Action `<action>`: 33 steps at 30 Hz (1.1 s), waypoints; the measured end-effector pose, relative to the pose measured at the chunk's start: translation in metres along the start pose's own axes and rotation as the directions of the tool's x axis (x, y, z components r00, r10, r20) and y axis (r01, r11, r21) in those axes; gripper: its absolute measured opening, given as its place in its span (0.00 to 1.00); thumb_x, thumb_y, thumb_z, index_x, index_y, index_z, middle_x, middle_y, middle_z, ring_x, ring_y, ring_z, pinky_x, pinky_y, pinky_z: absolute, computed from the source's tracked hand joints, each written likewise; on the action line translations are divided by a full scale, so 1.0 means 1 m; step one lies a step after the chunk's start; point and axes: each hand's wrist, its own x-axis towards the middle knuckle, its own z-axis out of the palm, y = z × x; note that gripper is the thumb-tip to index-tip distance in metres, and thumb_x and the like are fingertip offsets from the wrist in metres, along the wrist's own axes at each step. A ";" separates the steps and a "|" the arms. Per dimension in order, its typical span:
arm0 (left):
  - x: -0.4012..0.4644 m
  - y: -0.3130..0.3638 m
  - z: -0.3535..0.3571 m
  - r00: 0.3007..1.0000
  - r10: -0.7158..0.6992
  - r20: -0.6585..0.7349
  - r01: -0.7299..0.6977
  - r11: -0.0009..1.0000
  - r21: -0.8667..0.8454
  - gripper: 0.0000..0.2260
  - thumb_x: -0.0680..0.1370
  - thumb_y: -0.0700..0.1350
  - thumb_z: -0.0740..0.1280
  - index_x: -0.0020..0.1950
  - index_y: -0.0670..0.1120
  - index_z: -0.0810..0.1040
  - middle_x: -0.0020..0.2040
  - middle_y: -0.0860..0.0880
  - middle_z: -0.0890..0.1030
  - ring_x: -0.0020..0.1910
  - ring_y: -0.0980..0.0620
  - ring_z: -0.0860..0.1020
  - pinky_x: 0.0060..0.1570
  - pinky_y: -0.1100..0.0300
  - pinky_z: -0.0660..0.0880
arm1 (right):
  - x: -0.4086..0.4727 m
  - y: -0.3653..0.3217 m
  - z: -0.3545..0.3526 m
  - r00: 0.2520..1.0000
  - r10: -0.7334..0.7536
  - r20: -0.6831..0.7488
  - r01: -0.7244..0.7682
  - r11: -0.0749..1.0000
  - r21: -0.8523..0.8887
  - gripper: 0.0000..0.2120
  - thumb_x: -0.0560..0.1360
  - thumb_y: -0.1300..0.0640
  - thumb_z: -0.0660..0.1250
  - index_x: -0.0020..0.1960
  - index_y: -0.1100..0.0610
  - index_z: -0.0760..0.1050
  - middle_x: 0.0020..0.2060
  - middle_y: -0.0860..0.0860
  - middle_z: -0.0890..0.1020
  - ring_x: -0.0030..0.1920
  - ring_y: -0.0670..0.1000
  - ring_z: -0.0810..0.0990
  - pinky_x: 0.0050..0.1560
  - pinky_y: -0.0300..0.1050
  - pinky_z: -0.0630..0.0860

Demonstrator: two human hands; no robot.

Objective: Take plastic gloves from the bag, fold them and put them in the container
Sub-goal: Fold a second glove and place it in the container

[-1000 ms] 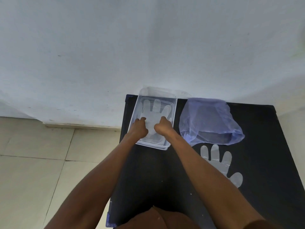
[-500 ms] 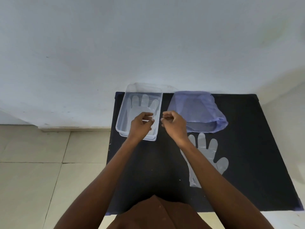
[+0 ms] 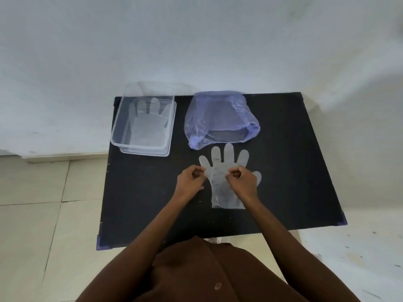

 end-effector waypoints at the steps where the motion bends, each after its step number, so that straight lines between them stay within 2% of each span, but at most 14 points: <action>1: -0.002 -0.004 0.008 1.000 -0.016 0.004 0.016 0.999 0.049 0.08 0.79 0.41 0.70 0.58 0.45 0.81 0.49 0.46 0.84 0.48 0.49 0.84 0.45 0.56 0.84 | -0.001 0.011 -0.004 1.000 0.029 0.006 -0.029 0.999 -0.028 0.10 0.76 0.58 0.71 0.57 0.56 0.80 0.52 0.51 0.84 0.52 0.47 0.81 0.57 0.40 0.76; 3: -0.005 -0.014 0.023 0.999 -0.039 0.004 0.038 0.989 0.144 0.08 0.78 0.42 0.70 0.56 0.44 0.81 0.48 0.45 0.85 0.47 0.47 0.84 0.51 0.51 0.83 | -0.004 0.030 -0.011 0.994 0.104 -0.011 -0.105 0.993 -0.061 0.10 0.76 0.57 0.71 0.57 0.56 0.79 0.53 0.52 0.83 0.54 0.51 0.82 0.57 0.44 0.78; 5: -0.005 -0.022 0.034 0.998 -0.060 0.004 0.057 0.972 0.229 0.08 0.77 0.42 0.71 0.55 0.44 0.81 0.46 0.45 0.85 0.46 0.47 0.83 0.55 0.51 0.81 | -0.007 0.045 -0.015 0.987 0.155 -0.037 -0.158 0.983 -0.096 0.09 0.75 0.57 0.71 0.55 0.57 0.79 0.50 0.52 0.83 0.51 0.53 0.82 0.53 0.47 0.79; 8: -0.008 -0.028 0.050 0.999 -0.051 -0.015 0.054 0.943 0.329 0.11 0.75 0.43 0.73 0.56 0.43 0.81 0.43 0.48 0.82 0.46 0.50 0.81 0.51 0.59 0.76 | -0.011 0.066 -0.019 0.986 0.164 -0.036 -0.168 0.965 -0.202 0.07 0.75 0.55 0.70 0.51 0.58 0.78 0.47 0.54 0.83 0.47 0.54 0.82 0.45 0.46 0.78; 10: -0.009 -0.030 0.058 0.999 -0.031 -0.011 0.033 0.925 0.379 0.12 0.74 0.43 0.75 0.56 0.43 0.80 0.44 0.48 0.82 0.47 0.49 0.81 0.51 0.58 0.77 | -0.011 0.076 -0.020 0.989 0.147 -0.031 -0.150 0.957 -0.250 0.08 0.76 0.55 0.69 0.51 0.58 0.76 0.47 0.55 0.82 0.46 0.55 0.82 0.44 0.46 0.78; 12: -0.011 -0.030 0.065 1.000 -0.016 0.001 0.014 0.901 0.434 0.12 0.74 0.42 0.75 0.56 0.43 0.79 0.47 0.46 0.82 0.47 0.48 0.81 0.52 0.55 0.78 | -0.010 0.079 -0.020 0.988 0.149 -0.027 -0.151 0.956 -0.253 0.09 0.75 0.56 0.70 0.52 0.59 0.75 0.47 0.55 0.82 0.47 0.57 0.82 0.45 0.48 0.79; 14: -0.012 -0.031 0.072 1.000 -0.019 -0.006 0.019 0.892 0.452 0.11 0.74 0.38 0.72 0.55 0.44 0.79 0.49 0.45 0.83 0.47 0.48 0.81 0.49 0.56 0.78 | -0.007 0.078 -0.020 0.989 0.150 -0.001 -0.146 0.957 -0.249 0.11 0.74 0.57 0.71 0.53 0.59 0.74 0.48 0.56 0.81 0.48 0.57 0.82 0.47 0.50 0.81; 18: -0.010 -0.035 0.080 0.998 -0.055 -0.039 0.066 0.917 0.392 0.10 0.72 0.37 0.71 0.52 0.45 0.78 0.47 0.45 0.83 0.46 0.46 0.82 0.46 0.55 0.80 | 0.001 0.079 -0.021 0.980 0.197 0.017 -0.192 0.969 -0.155 0.10 0.72 0.60 0.72 0.51 0.56 0.75 0.48 0.54 0.81 0.48 0.56 0.82 0.50 0.54 0.83; 21: -0.007 -0.035 0.082 0.987 -0.142 -0.070 0.155 0.957 0.245 0.14 0.70 0.42 0.78 0.51 0.46 0.78 0.46 0.47 0.82 0.45 0.50 0.82 0.47 0.57 0.80 | 0.007 0.083 -0.022 0.969 0.247 0.031 -0.248 0.969 0.015 0.10 0.70 0.59 0.74 0.47 0.52 0.76 0.47 0.51 0.82 0.45 0.54 0.84 0.48 0.55 0.85; 24: -0.004 -0.035 0.084 0.945 -0.307 -0.116 0.296 0.950 -0.100 0.11 0.72 0.43 0.77 0.50 0.47 0.78 0.51 0.42 0.83 0.50 0.46 0.83 0.53 0.48 0.83 | 0.010 0.082 -0.029 0.942 0.329 0.067 -0.335 0.913 0.234 0.10 0.72 0.60 0.76 0.49 0.53 0.77 0.47 0.53 0.83 0.45 0.52 0.85 0.46 0.50 0.86; 26: -0.005 -0.035 0.085 0.919 -0.383 -0.093 0.328 0.874 -0.358 0.09 0.74 0.39 0.73 0.53 0.43 0.77 0.57 0.36 0.82 0.52 0.42 0.83 0.53 0.43 0.83 | 0.012 0.079 -0.033 0.918 0.369 0.145 -0.395 0.824 0.406 0.11 0.73 0.62 0.75 0.53 0.56 0.77 0.48 0.56 0.84 0.45 0.55 0.86 0.45 0.49 0.86; 28: -0.005 -0.034 0.083 0.911 -0.407 -0.068 0.313 0.790 -0.527 0.13 0.76 0.36 0.71 0.59 0.39 0.76 0.59 0.35 0.81 0.51 0.43 0.83 0.49 0.46 0.84 | 0.014 0.076 -0.036 0.906 0.371 0.205 -0.423 0.753 0.504 0.14 0.73 0.64 0.75 0.56 0.58 0.77 0.50 0.58 0.84 0.47 0.56 0.86 0.47 0.51 0.86; 30: -0.007 -0.028 0.078 0.916 -0.401 -0.017 0.301 0.713 -0.633 0.16 0.76 0.33 0.70 0.63 0.38 0.74 0.60 0.37 0.80 0.52 0.43 0.83 0.46 0.49 0.84 | 0.015 0.075 -0.036 0.898 0.374 0.230 -0.438 0.718 0.541 0.19 0.72 0.63 0.76 0.60 0.57 0.76 0.52 0.57 0.82 0.50 0.56 0.85 0.48 0.52 0.86; 33: -0.010 -0.018 0.075 0.921 -0.383 0.072 0.320 0.640 -0.699 0.19 0.76 0.29 0.66 0.65 0.41 0.74 0.61 0.40 0.79 0.57 0.41 0.82 0.46 0.51 0.84 | 0.014 0.073 -0.035 0.893 0.350 0.282 -0.449 0.654 0.609 0.25 0.72 0.59 0.77 0.66 0.53 0.72 0.54 0.54 0.79 0.53 0.56 0.84 0.49 0.53 0.85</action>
